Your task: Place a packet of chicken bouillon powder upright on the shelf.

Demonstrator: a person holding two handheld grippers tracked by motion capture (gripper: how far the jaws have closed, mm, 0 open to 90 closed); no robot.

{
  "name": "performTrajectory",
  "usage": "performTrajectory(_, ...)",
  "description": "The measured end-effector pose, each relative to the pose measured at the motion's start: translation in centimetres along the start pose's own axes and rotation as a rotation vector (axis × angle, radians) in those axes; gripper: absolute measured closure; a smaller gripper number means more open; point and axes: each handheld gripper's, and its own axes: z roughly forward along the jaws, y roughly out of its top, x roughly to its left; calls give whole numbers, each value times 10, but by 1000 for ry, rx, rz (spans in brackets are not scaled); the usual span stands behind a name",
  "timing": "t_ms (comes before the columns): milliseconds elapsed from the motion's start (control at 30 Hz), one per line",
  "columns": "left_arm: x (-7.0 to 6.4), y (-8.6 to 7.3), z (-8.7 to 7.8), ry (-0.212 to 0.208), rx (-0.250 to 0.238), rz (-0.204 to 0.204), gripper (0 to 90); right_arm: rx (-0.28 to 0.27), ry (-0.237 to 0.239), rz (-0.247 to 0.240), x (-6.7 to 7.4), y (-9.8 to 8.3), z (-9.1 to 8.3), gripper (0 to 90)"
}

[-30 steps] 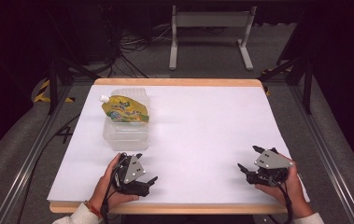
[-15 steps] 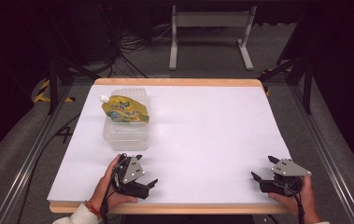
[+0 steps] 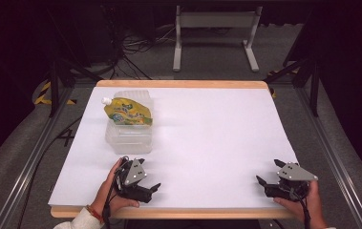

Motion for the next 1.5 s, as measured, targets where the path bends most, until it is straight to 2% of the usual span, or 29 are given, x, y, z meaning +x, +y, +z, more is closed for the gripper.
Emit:
performTrajectory(667, 1, 2, 2, 1, 1, -7, 49, -19, -27, 4, 1, 2, -2, 155)
performTrajectory(733, 0, 2, 2, 3, 6, -5, 49, -36, -27, 20, 1, 4, -3, 155)
performTrajectory(867, 0, 2, 1, 8, 6, 1, 49, -33, -32, 7, 2, 4, -3, 155)
performTrajectory(1067, 0, 4, 1, 13, 6, 6, 48, -44, -36, 25, 1, 3, -5, 152)
performTrajectory(1500, 2, 4, 1, 2, 0, -5, 47, -33, -43, 10, 2, 4, -3, 151)
